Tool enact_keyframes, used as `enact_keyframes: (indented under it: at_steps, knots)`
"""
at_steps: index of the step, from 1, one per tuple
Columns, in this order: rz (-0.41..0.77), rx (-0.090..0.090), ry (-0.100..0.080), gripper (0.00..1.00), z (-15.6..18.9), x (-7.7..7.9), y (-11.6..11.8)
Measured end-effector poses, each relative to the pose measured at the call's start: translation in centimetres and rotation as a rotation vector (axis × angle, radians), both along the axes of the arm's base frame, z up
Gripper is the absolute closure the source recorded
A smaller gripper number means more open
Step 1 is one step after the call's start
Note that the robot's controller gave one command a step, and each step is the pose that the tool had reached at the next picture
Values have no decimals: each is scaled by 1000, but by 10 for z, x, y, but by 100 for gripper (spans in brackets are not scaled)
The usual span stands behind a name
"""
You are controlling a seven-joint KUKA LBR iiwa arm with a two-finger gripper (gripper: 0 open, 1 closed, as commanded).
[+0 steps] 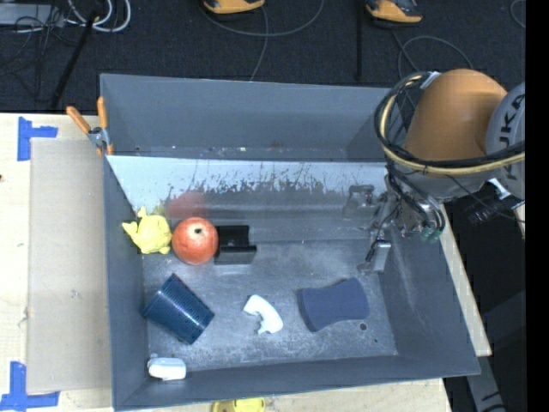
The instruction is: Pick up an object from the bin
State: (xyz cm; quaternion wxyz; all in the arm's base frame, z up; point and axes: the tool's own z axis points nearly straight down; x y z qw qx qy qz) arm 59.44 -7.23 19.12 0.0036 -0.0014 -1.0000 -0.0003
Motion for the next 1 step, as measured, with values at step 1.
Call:
enact_keyframes:
  at_steps: [1]
  knots:
    - [2, -1, -8, 0, 5, 2, 0]
